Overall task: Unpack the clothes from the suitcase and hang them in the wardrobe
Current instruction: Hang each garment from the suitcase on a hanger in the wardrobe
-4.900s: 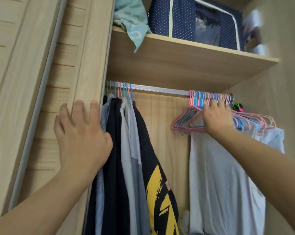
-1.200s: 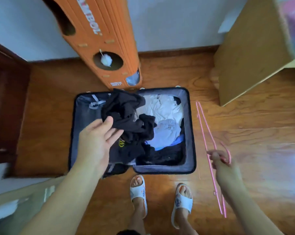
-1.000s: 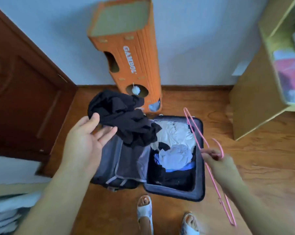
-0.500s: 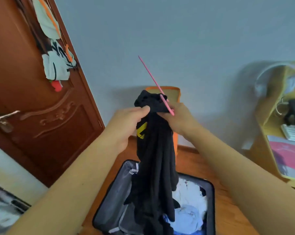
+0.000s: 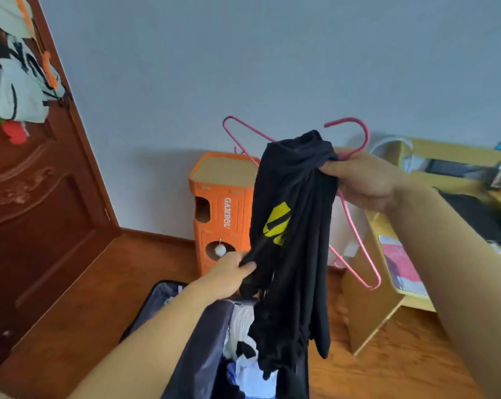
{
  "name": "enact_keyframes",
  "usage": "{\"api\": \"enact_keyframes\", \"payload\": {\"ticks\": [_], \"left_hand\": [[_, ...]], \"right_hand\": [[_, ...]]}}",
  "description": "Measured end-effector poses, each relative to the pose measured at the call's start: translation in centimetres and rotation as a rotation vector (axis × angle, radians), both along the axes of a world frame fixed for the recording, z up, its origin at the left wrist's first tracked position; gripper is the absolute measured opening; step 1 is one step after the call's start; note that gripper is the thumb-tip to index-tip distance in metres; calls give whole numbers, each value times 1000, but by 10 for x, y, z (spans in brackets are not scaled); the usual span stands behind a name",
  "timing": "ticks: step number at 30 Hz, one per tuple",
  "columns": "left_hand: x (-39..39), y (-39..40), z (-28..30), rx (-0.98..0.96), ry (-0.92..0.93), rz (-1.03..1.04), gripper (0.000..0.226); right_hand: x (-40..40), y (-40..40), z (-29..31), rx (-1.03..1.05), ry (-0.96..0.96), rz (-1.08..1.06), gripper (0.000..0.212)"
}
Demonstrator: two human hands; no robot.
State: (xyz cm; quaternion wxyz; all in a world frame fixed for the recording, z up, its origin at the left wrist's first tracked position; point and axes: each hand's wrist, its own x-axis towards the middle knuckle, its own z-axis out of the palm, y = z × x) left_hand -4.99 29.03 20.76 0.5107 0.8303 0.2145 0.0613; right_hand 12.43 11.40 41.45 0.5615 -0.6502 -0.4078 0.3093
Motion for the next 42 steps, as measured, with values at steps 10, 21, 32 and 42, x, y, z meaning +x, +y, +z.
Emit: {"api": "enact_keyframes", "payload": {"ticks": [10, 21, 32, 42], "left_hand": [[-11, 85, 164, 254, -346, 318, 11], [-33, 6, 240, 1097, -78, -371, 15], [-69, -31, 222, 940, -496, -341, 27], [-122, -25, 190, 784, -552, -59, 27]], "right_hand": [[51, -62, -19, -102, 51, -559, 10], [8, -45, -13, -295, -352, -454, 28], [-106, 23, -58, 118, 315, 364, 17], [-121, 38, -36, 126, 93, 226, 39]]}}
